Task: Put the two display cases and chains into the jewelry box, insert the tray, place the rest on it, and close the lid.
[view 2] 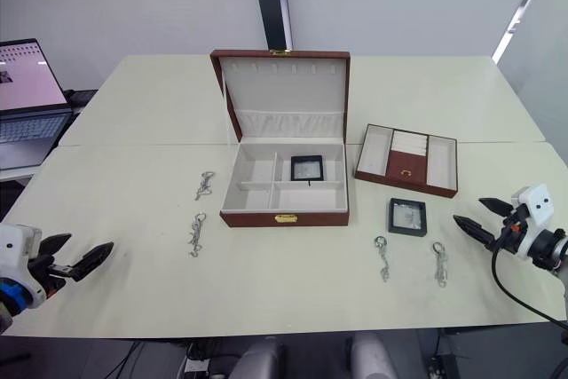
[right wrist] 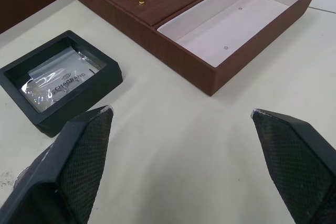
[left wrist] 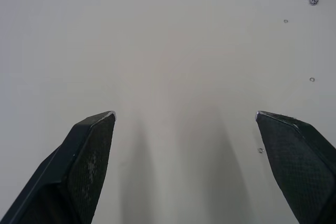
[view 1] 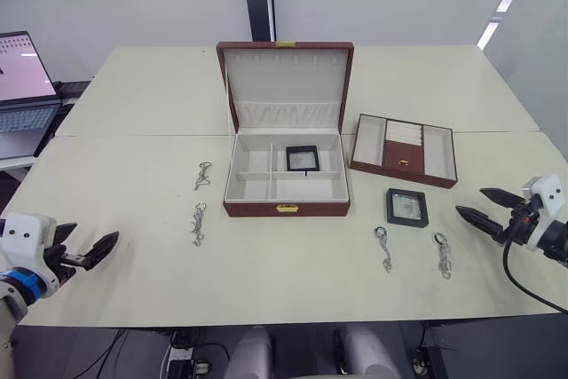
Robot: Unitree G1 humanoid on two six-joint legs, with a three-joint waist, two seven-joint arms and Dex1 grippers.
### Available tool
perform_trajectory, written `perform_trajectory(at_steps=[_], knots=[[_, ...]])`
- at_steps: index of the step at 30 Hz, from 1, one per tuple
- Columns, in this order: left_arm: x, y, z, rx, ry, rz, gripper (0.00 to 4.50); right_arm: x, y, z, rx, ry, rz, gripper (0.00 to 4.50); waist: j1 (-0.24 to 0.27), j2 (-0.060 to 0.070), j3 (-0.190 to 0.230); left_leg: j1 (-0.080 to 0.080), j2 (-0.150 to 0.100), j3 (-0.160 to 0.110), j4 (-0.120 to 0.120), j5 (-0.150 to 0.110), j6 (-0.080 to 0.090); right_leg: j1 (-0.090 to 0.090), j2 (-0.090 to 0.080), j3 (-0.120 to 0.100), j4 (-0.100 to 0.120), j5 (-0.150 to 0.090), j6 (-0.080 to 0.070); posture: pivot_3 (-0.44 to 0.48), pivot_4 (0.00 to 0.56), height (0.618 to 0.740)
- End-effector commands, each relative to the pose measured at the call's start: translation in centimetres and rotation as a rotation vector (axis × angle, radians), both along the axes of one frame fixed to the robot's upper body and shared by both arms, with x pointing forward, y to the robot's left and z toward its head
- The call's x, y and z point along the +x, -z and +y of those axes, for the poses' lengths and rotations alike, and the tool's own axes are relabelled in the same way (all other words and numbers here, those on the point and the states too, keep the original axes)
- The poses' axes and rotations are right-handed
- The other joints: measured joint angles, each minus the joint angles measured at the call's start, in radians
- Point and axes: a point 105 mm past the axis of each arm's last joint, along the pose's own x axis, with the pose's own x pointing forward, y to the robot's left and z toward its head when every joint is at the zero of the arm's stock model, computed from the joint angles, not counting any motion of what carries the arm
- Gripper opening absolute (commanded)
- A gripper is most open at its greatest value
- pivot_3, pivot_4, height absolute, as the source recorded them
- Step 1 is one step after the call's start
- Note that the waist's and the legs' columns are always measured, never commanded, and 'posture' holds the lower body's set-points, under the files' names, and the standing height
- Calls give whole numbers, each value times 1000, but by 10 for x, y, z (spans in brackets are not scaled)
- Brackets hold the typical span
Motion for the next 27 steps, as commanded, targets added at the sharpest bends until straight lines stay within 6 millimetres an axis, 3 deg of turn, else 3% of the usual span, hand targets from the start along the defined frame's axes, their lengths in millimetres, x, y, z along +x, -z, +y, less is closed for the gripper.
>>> perform_trajectory(at_steps=[1,16,23,27], knots=[[5,-10,-1,31,23,-23,4436,0,-11,-4,-11,10,-48,4500,0,0,0,0,0,0,0,0,0,0,0,0,0,0,0,0,150,740],[17,-18,-14,0,42,-64,4436,-2,-13,-5,-6,4,-59,4500,0,0,0,0,0,0,0,0,0,0,0,0,0,0,0,0,150,740],[17,-23,-42,-75,85,-129,4436,0,-48,52,18,-229,-132,4500,-4,0,0,0,1,0,0,0,0,0,0,0,0,0,0,0,150,740],[16,-21,-53,-125,71,-174,4436,-9,-69,100,48,-417,-158,4500,0,1,0,0,1,0,0,0,0,0,0,0,0,0,0,0,150,740]])
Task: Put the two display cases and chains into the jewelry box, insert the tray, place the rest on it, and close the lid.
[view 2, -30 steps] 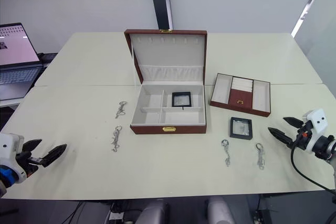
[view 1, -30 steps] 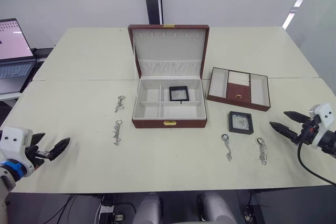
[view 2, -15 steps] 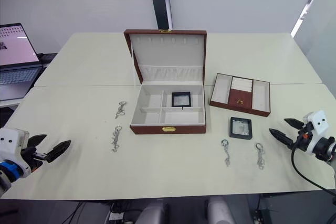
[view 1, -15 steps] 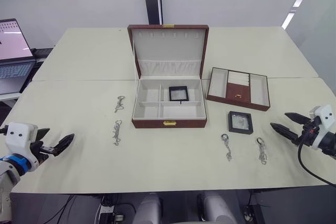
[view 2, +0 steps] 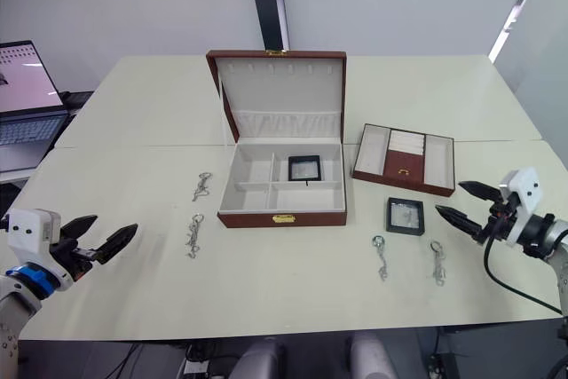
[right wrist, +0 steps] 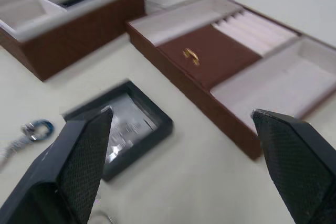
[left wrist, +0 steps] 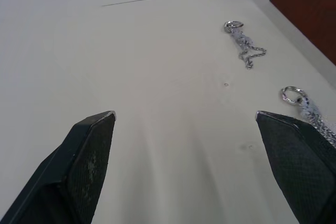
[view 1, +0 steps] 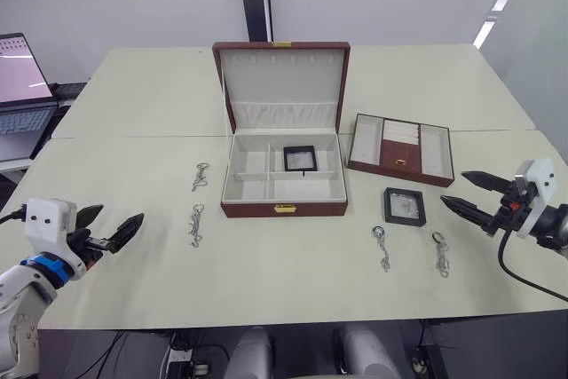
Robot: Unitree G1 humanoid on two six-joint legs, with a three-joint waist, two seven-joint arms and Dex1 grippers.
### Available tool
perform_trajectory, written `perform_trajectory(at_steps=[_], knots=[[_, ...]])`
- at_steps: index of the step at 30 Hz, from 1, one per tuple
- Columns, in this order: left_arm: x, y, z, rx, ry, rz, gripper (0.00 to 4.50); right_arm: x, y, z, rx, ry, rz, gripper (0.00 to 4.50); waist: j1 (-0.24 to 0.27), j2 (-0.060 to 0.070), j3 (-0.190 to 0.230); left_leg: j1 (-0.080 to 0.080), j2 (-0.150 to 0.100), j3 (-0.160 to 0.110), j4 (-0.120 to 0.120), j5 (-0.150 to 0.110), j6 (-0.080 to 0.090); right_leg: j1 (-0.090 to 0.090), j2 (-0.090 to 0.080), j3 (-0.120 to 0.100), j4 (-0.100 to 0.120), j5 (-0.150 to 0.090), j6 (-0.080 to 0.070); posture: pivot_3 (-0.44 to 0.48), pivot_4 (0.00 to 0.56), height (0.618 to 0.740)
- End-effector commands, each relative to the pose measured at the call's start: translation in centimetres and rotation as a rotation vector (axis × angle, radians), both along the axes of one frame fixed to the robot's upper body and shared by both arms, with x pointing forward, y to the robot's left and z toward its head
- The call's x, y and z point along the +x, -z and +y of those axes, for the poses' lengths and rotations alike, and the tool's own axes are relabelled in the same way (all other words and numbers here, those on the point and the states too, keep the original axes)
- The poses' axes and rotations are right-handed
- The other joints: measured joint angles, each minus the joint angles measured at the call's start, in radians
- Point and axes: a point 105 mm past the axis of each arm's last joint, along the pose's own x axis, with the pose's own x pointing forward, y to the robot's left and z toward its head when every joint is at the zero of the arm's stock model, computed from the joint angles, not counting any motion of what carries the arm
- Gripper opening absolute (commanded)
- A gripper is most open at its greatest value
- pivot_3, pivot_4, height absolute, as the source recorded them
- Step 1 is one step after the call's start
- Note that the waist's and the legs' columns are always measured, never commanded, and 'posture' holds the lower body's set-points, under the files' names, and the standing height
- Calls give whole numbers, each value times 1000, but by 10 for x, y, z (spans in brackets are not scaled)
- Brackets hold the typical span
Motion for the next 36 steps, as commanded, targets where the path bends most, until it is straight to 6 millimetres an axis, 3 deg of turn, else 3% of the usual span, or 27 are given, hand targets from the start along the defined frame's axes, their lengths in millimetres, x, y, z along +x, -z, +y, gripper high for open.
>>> perform_trajectory(at_steps=[1,5,8,12,18,36], knots=[[3,-6,-12,-31,-13,-72,4436,-12,-25,46,24,-197,-45,4500,3,0,0,0,0,0,0,0,0,0,0,0,0,0,0,0,150,740],[6,7,-37,-62,-1,-90,4436,-25,-29,82,27,-348,-43,4500,5,0,0,-1,0,-1,1,0,0,0,-1,0,-1,0,1,0,150,740],[8,8,-47,-72,-9,-112,4436,-29,-30,97,29,-399,-44,4500,7,-1,0,-1,-1,-1,1,0,0,0,-1,-1,-1,0,1,0,150,740],[11,9,-79,-115,0,-153,4436,-33,-31,115,28,-466,-60,4500,7,-1,0,-1,-1,-1,1,0,0,0,-1,0,-1,0,1,0,150,740],[13,14,-99,-130,-69,-178,4436,-32,-30,124,19,-489,-70,4500,8,-1,0,-1,-1,-1,1,0,0,0,0,-1,-1,1,1,0,150,740],[25,43,-107,-97,-206,-73,4436,-31,-31,130,11,-497,-65,4500,8,-1,0,-1,-2,-1,1,0,0,0,0,-1,-1,1,1,0,150,740]])
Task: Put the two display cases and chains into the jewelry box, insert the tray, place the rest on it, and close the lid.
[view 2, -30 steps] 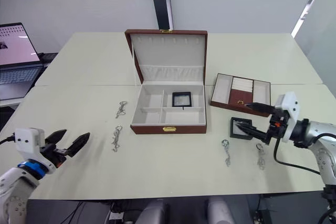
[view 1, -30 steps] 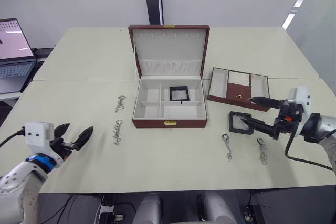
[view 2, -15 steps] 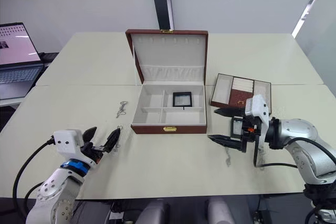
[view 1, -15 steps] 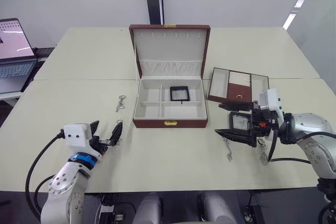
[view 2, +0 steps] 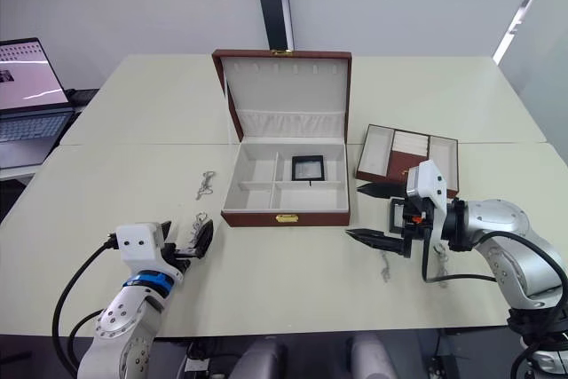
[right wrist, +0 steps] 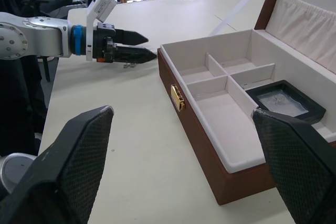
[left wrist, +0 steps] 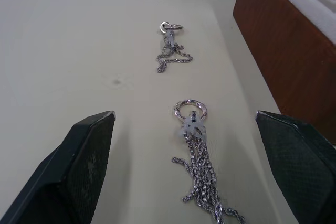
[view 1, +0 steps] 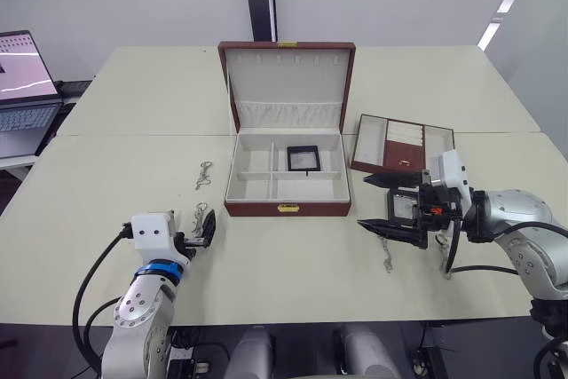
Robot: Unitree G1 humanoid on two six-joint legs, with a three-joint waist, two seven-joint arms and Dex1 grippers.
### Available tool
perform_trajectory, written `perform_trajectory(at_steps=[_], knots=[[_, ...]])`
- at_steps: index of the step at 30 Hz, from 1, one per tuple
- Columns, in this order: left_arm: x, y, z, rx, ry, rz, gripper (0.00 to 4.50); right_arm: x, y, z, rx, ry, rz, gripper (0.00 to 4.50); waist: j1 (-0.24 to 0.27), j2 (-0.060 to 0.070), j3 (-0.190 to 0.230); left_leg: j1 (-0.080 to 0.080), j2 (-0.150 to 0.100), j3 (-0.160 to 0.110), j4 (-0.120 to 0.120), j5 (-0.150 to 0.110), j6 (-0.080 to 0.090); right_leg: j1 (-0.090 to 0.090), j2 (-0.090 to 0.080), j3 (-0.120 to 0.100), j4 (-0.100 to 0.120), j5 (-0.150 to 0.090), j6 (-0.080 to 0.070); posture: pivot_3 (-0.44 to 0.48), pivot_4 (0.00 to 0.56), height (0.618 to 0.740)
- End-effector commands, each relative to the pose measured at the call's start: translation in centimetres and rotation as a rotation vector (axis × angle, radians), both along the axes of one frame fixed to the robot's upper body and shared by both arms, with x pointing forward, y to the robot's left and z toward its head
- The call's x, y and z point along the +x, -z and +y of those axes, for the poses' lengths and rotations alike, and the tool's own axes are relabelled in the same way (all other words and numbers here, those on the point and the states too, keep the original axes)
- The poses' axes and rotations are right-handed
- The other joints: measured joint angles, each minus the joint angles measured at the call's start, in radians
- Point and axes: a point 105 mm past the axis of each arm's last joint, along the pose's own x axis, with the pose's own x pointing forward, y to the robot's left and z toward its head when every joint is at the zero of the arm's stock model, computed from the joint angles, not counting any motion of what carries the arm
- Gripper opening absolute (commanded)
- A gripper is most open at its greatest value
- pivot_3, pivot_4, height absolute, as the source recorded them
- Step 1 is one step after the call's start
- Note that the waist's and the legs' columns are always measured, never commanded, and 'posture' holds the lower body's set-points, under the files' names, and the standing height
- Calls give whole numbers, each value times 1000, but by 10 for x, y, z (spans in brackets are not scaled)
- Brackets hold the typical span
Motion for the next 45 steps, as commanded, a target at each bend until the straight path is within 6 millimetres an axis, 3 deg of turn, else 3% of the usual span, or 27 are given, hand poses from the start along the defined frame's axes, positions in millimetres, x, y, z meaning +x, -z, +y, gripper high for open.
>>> perform_trajectory(at_steps=[1,25,28,41,42,45], knots=[[3,0,-1,11,-2,17,4436,-2,-12,4,6,-15,-49,4500,0,0,0,0,0,0,0,0,0,0,0,0,0,0,0,0,150,740],[-3,35,-5,27,43,219,4436,-1,-9,0,-2,-4,-45,4500,0,5,-3,1,0,0,0,0,0,1,0,0,0,0,0,0,150,740],[-4,36,-6,21,44,222,3866,-1,-8,-1,-4,-3,-45,4500,0,7,-4,1,0,0,0,0,0,1,0,0,0,0,0,0,150,740],[-3,38,2,17,-4,220,232,1,-8,-4,-7,14,-49,4500,0,10,-6,1,0,0,0,0,0,1,0,1,-1,0,0,0,150,740],[-3,38,2,15,-6,220,30,1,-8,-5,-8,15,-49,4500,0,10,-6,1,0,1,0,0,0,1,0,1,-1,0,0,0,150,740],[-3,38,7,8,-37,201,12,1,-8,-5,-7,17,-51,4500,0,11,-6,2,0,0,0,0,0,2,0,1,-1,0,0,0,150,740]])
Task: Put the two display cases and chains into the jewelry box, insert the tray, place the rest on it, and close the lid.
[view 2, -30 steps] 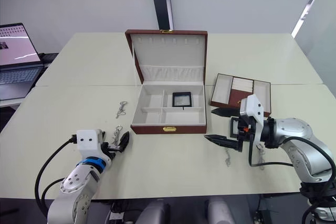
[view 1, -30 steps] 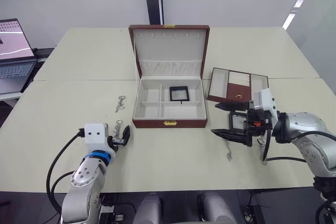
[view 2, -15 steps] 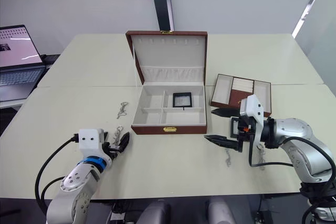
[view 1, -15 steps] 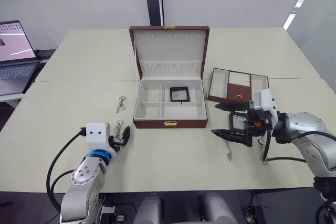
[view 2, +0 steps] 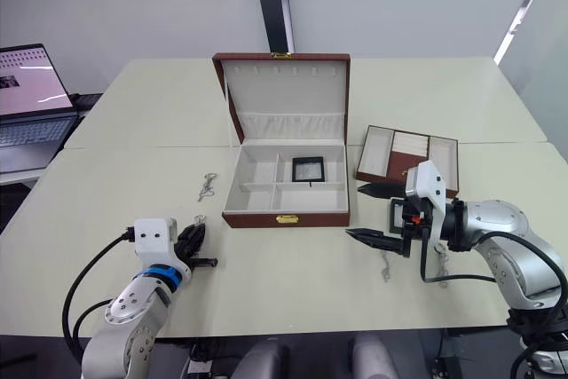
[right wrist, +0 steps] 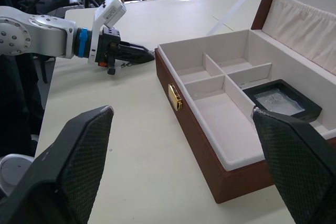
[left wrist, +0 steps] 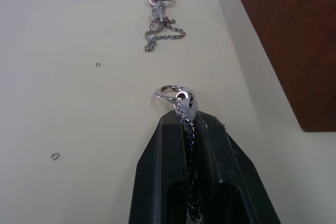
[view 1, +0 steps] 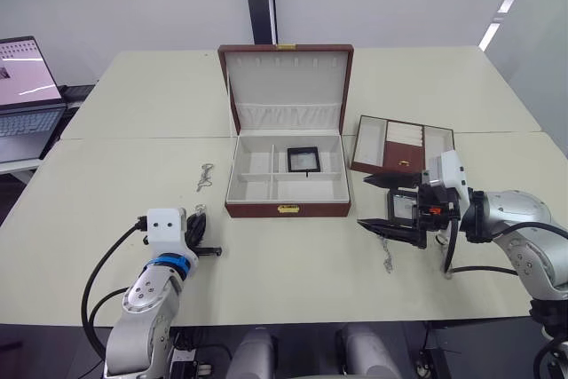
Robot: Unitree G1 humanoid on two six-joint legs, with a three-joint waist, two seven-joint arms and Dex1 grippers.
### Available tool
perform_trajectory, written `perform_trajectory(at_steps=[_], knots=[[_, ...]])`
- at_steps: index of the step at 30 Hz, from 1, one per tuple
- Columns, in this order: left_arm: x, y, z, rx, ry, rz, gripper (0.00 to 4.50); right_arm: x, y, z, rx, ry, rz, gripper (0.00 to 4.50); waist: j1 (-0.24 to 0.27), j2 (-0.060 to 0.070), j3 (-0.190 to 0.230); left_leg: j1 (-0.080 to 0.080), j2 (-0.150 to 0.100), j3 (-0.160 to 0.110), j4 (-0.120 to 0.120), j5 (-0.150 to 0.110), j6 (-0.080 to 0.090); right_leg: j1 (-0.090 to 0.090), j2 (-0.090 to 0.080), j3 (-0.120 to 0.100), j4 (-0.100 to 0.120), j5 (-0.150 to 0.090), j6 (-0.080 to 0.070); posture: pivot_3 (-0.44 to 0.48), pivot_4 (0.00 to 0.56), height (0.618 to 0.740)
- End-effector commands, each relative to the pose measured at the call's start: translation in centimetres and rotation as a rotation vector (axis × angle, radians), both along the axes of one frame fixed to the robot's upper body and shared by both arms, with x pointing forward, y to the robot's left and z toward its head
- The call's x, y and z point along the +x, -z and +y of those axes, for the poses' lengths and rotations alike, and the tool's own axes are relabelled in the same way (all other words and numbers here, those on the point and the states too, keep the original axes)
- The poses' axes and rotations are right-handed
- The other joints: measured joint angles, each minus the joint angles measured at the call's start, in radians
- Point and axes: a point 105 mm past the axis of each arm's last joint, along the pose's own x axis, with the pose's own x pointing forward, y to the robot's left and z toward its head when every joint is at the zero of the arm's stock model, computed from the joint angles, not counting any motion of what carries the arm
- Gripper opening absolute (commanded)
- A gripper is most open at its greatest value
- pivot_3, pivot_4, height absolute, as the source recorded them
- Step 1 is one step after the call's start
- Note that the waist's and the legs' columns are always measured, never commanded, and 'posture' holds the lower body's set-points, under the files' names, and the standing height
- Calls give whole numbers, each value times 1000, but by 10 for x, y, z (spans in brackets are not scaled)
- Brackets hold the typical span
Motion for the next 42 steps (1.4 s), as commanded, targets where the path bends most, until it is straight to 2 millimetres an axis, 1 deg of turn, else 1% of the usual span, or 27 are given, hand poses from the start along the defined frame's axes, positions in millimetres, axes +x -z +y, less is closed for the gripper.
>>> perform_trajectory(at_steps=[1,5,7,9,15,20,25,30,33,36,42], knots=[[-6,19,12,-15,-68,59,12,1,-10,-4,0,9,-54,4500,0,0,0,0,0,0,0,0,0,0,0,0,0,0,0,0,150,740],[-4,3,24,-23,-127,-42,12,0,-15,-3,13,4,-64,4500,-3,0,0,1,0,0,0,0,0,0,0,0,0,0,0,0,150,740],[-3,-7,25,-31,-140,-94,12,-1,-16,-3,15,1,-66,4500,-5,0,0,1,1,0,0,0,0,0,1,0,0,0,0,0,150,740],[-1,-22,22,-56,-140,-162,12,-1,-18,-3,18,-1,-68,4500,-4,-1,1,1,1,0,0,0,0,0,1,0,0,0,0,0,150,740],[8,-65,3,-120,-73,-312,12,1,-24,-3,26,4,-85,4500,1,-6,4,-1,0,-1,0,0,0,0,0,-1,0,0,0,0,150,740],[16,-91,-12,-132,-11,-374,12,4,-26,-3,27,11,-93,4500,1,-7,4,-1,0,-1,0,0,0,0,0,-1,-1,0,0,0,150,740],[25,-112,-32,-137,73,-417,12,8,-30,-7,33,42,-110,4500,1,-7,4,-1,0,-1,0,0,0,0,1,-1,-1,0,0,0,150,740],[35,-125,-51,-165,144,-429,12,12,-34,-12,40,87,-126,4500,1,-7,4,-1,0,-1,0,0,0,0,1,-1,-1,0,0,0,150,740],[40,-132,-61,-176,181,-436,12,12,-35,-13,43,100,-128,4500,1,-7,4,-1,0,-1,0,0,0,0,1,-1,-1,0,0,0,150,740],[50,-139,-70,-185,221,-444,12,11,-36,-14,44,119,-130,4500,1,-7,4,-1,0,-1,0,0,0,0,1,-1,-1,0,0,0,150,740],[67,-137,-79,-180,263,-417,12,11,-38,-17,47,151,-139,4500,0,-8,4,-1,0,-1,0,0,0,0,1,-1,-1,0,0,0,150,740]])
